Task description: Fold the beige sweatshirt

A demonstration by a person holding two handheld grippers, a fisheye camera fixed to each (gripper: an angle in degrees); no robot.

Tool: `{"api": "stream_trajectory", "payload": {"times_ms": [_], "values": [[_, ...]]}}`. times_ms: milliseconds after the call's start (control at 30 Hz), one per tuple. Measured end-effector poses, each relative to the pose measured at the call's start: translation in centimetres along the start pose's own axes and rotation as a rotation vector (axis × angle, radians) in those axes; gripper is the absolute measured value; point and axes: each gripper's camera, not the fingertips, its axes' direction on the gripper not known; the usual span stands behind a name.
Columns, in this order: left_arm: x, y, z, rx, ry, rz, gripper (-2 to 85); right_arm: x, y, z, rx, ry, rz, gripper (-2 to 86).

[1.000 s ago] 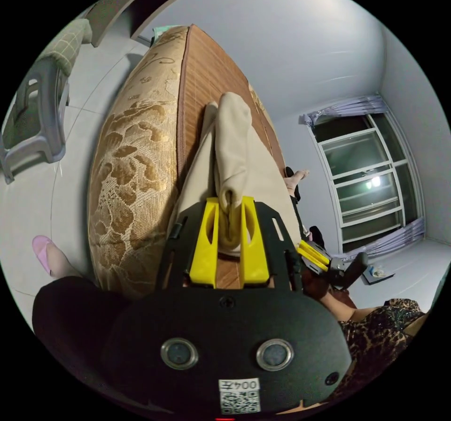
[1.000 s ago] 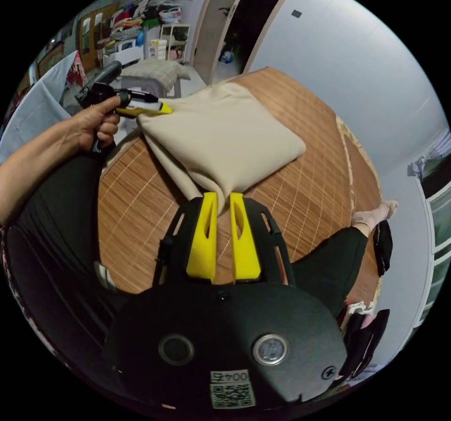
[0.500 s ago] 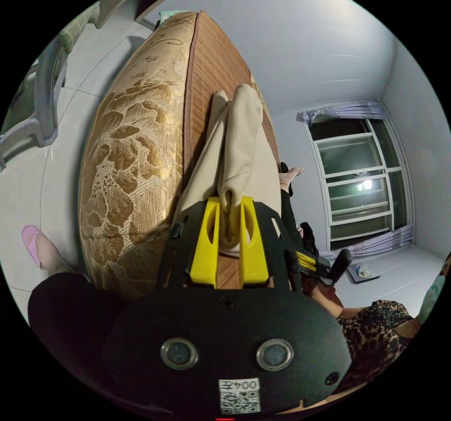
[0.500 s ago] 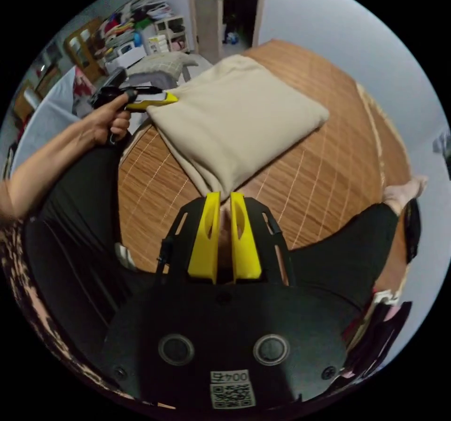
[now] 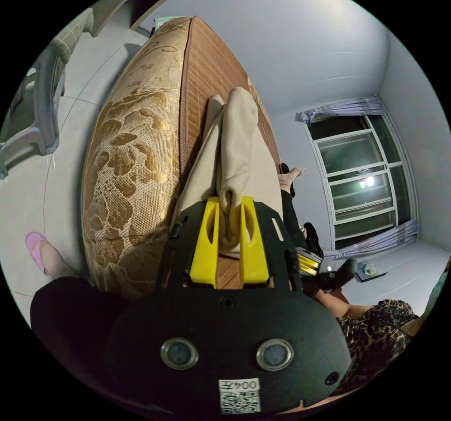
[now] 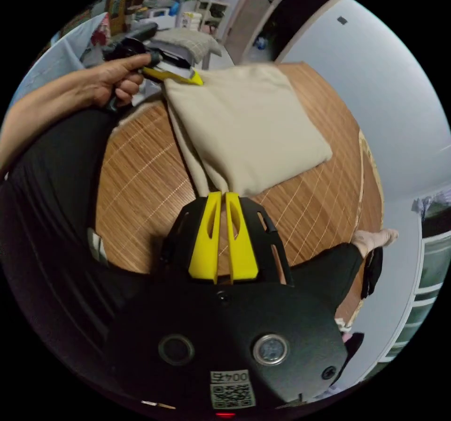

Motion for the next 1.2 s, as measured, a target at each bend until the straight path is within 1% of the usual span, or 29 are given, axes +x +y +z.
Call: {"api": "stream_trajectory", "payload": {"times_ms": [33, 100, 167, 233, 300, 400, 467, 500, 533, 567, 633, 733, 800, 867, 967, 1033, 1067, 1100, 1200], "values": [[0.2, 0.0, -0.1, 0.01, 0.001, 0.001, 6.0, 0.3, 0.4, -1.7, 0.031, 0.012, -0.053, -0.5], [-0.1, -0.1, 0.0, 0.002, 0.028, -0.017, 6.0, 0.5, 1.1, -2.6, 0.007, 0.016, -0.162, -0.8], [-0.2, -0.3, 0.8, -0.036, 0.051, -0.032, 5.9, 1.3, 1.3, -1.6, -0.063, -0.05, -0.211, -0.8], [0.9, -0.7, 1.9, -0.091, -0.006, -0.007, 5.9, 1.7, 0.7, 1.4, -0.199, -0.118, -0.264, -0.8], [1.9, -0.8, 2.4, -0.108, -0.062, 0.015, 5.8, 2.2, 0.0, 1.9, -0.225, -0.102, -0.282, -0.7], [2.5, -0.8, 3.0, -0.113, -0.072, 0.02, 5.7, 5.0, -0.4, 0.6, -0.219, -0.178, -0.234, -0.1], [2.8, -0.8, 3.4, -0.109, -0.074, 0.02, 5.7, 8.1, -0.4, -0.6, -0.243, -0.301, -0.132, 0.6], [3.0, -0.8, 3.7, -0.108, -0.076, 0.02, 5.7, 10.7, -0.3, -1.2, -0.257, -0.377, -0.025, 1.3], [3.3, -0.8, 4.0, -0.107, -0.081, 0.022, 5.7, 13.7, 0.1, -1.9, -0.224, -0.452, 0.114, 4.3], [3.5, -0.8, 4.2, -0.106, -0.084, 0.024, 5.7, 15.3, 0.5, -2.1, -0.202, -0.497, 0.193, 5.7], [4.1, -0.7, 4.8, -0.105, -0.092, 0.027, 5.6, 21.3, 2.1, -1.8, -0.087, -0.735, 0.506, 14.0], [4.8, -0.6, 5.5, -0.102, -0.094, 0.028, 5.6, 24.7, 2.5, 1.0, -0.007, -0.943, 0.738, 17.8], [5.3, -0.5, 5.9, -0.101, -0.097, 0.032, 5.7, 25.0, 1.5, 2.6, -0.039, -0.955, 0.78, 17.3], [5.9, -0.4, 6.4, -0.1, -0.104, 0.035, 5.8, 25.0, 0.5, 3.8, -0.075, -0.956, 0.808, 14.5], [7.7, 0.0, 7.3, -0.131, -0.15, 0.041, 6.0, 24.9, -0.8, 2.6, -0.14, -0.819, 0.694, 11.4], [10.0, 0.8, 8.8, -0.255, -0.207, 0.064, 6.3, 24.5, -0.6, 0.5, -0.231, -0.708, 0.579, 10.3], [10.6, 1.1, 9.3, -0.285, -0.214, 0.079, 6.4, 24.4, -0.3, 0.2, -0.25, -0.685, 0.563, 10.3], [11.5, 1.8, 10.1, -0.326, -0.215, 0.09, 6.6, 24.3, 0.5, -0.1, -0.284, -0.675, 0.549, 10.4], [12.9, 2.8, 10.6, -0.362, -0.164, 0.07, 7.5, 25.1, 2.4, -0.4, -0.346, -0.792, 0.545, 10.3]]}}
